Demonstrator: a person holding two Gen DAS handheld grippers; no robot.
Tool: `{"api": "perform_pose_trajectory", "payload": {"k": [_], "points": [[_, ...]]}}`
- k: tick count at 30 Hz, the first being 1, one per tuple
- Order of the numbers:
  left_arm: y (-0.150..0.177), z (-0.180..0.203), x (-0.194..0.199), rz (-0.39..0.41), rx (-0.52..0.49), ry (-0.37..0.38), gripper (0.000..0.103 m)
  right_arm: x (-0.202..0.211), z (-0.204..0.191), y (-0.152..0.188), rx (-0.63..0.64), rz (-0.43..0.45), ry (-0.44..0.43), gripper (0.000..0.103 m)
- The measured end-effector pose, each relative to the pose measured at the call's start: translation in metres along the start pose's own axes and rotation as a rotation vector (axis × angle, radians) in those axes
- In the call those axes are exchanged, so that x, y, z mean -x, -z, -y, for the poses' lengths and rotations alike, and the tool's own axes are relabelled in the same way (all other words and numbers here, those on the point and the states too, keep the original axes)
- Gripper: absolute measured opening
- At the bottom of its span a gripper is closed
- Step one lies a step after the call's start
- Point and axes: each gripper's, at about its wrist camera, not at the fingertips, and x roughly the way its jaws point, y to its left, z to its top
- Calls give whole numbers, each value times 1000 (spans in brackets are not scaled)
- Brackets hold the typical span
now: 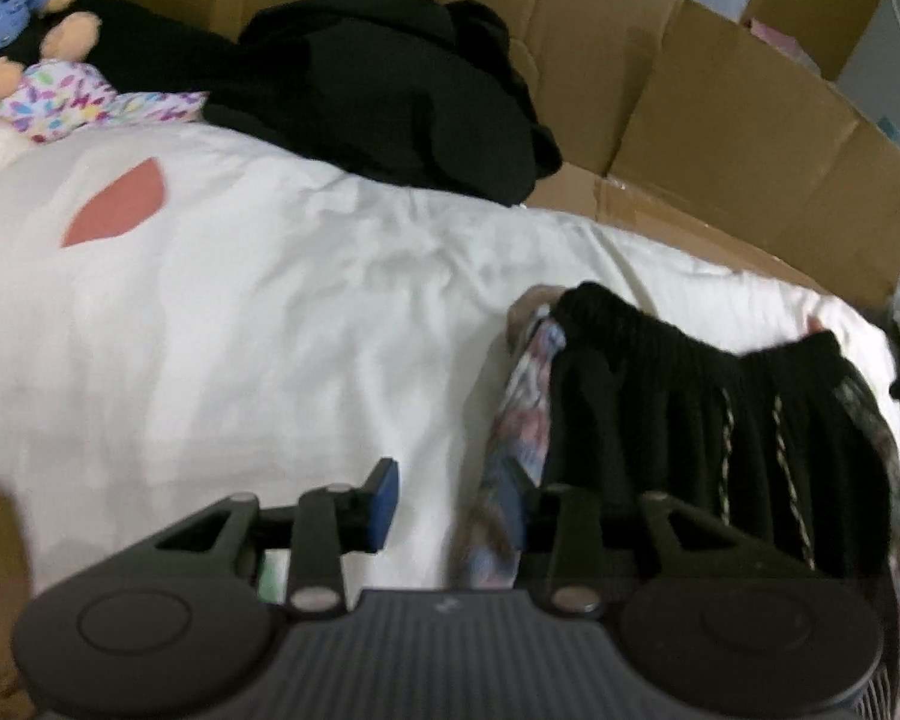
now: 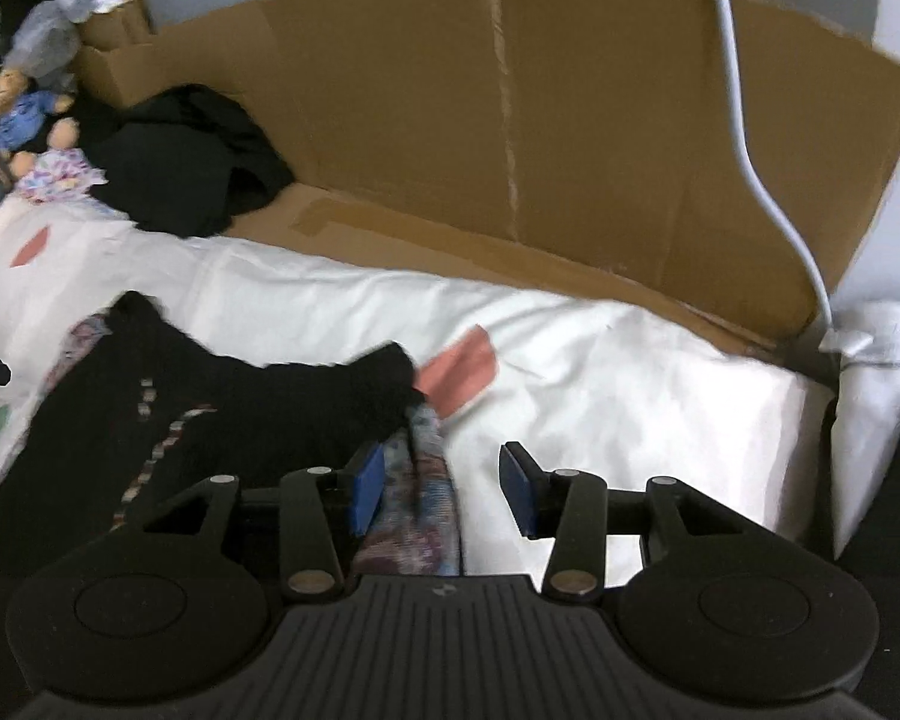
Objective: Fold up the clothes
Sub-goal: 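Drag the trousers waistband across the sheet with both grippers to spread them, then open both grippers and release the flattened trousers on the sheet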
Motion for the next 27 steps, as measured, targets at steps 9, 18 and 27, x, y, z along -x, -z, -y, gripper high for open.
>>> {"api": "perform_pose_trajectory", "payload": {"k": [9,18,27], "points": [[28,-29,106,45,52,-5,40,89,-43,-11,38,16,14,47],[71,-44,186,104,128,-7,46,163,-106,-12,94,64,1,55],[108,-48,255,129,98,-19,50,212,-124,29,-82,132,-11,57]]}}
